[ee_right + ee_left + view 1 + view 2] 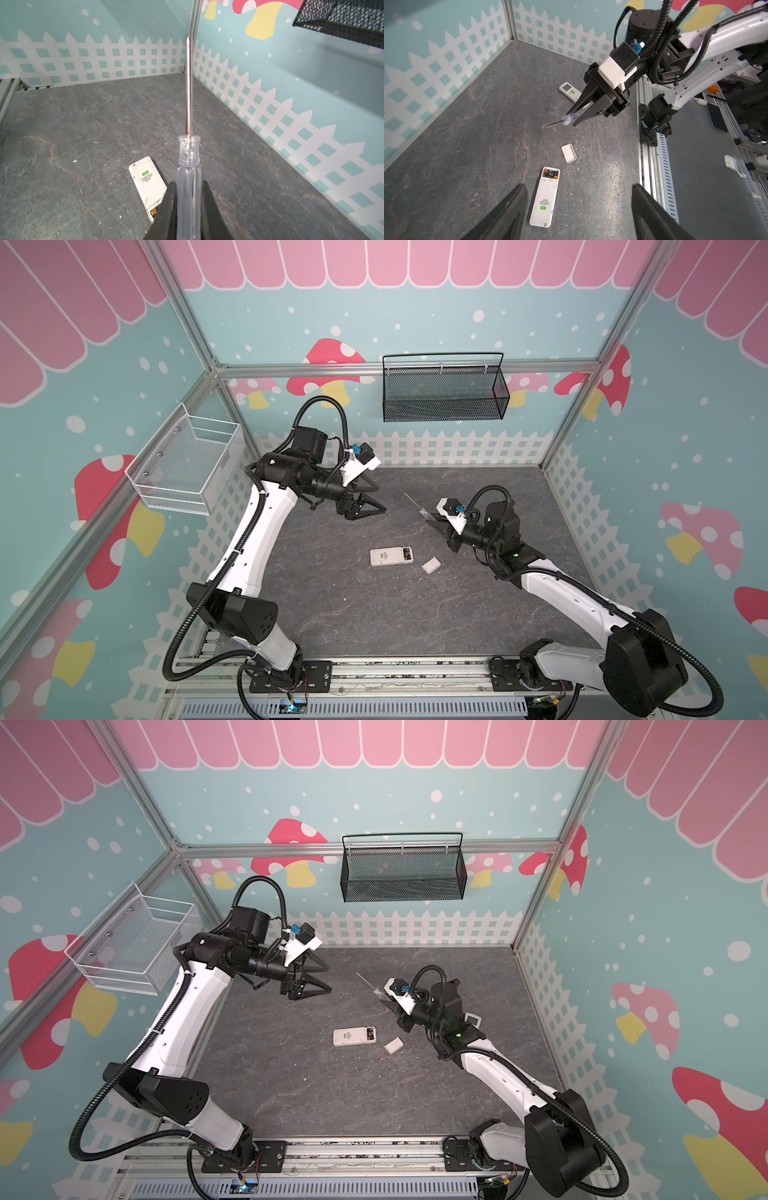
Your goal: Unload the batteries from the remote control
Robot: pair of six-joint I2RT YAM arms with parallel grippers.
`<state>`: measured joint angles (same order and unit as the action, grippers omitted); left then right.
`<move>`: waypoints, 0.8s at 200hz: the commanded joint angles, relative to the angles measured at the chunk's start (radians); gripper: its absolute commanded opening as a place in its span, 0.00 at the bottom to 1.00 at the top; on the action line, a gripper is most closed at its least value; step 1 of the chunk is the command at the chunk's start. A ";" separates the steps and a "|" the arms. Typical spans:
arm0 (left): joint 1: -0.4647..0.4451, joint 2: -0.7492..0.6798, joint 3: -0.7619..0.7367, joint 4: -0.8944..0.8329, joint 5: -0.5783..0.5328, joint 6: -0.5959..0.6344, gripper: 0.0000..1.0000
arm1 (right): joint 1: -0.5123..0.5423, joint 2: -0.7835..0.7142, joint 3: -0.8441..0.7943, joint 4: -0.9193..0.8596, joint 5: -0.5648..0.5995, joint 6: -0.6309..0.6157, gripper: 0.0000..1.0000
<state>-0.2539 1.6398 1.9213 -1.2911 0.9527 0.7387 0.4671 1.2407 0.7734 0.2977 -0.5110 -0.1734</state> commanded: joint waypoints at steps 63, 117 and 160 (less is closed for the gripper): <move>-0.075 0.086 0.045 -0.063 -0.040 0.120 0.62 | 0.081 0.050 0.046 0.054 -0.060 -0.057 0.00; -0.125 0.100 0.044 -0.062 -0.111 0.125 0.27 | 0.088 0.058 0.049 0.073 -0.050 -0.053 0.00; -0.137 0.088 0.033 -0.050 -0.151 0.120 0.00 | 0.087 0.038 0.028 0.085 -0.037 -0.038 0.06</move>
<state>-0.3714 1.7374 1.9465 -1.3140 0.8146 0.8310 0.5571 1.2984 0.8001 0.3271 -0.5743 -0.2092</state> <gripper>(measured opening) 0.056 0.167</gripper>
